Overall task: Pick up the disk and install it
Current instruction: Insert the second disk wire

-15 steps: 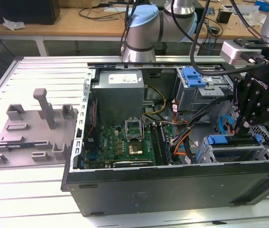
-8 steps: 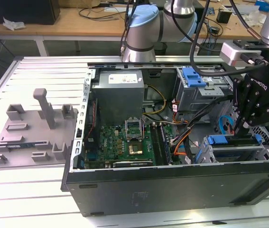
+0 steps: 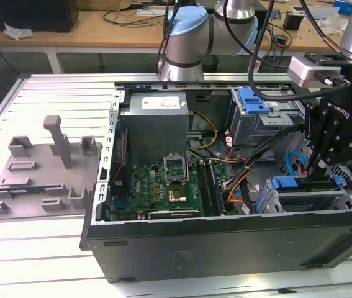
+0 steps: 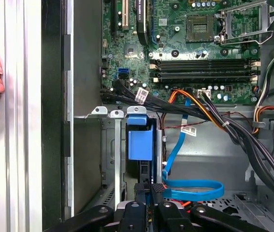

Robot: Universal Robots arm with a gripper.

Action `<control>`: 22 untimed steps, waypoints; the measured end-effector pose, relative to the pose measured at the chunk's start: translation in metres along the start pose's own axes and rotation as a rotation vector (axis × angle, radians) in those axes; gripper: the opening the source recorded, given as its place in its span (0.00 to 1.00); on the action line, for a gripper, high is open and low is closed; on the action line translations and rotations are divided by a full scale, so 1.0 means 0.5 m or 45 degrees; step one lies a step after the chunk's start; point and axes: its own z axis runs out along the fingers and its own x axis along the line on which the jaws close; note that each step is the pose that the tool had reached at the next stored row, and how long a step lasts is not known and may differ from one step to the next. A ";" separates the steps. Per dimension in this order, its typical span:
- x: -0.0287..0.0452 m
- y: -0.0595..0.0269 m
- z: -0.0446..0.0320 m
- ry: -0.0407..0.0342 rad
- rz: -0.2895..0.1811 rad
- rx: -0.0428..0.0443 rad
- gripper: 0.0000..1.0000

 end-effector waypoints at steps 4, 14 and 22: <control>0.000 0.002 0.000 -0.0002 0.000 0.005 0.16; 0.000 0.010 -0.001 -0.0001 -0.001 0.007 0.16; 0.001 0.022 -0.005 -0.0020 0.008 0.064 0.16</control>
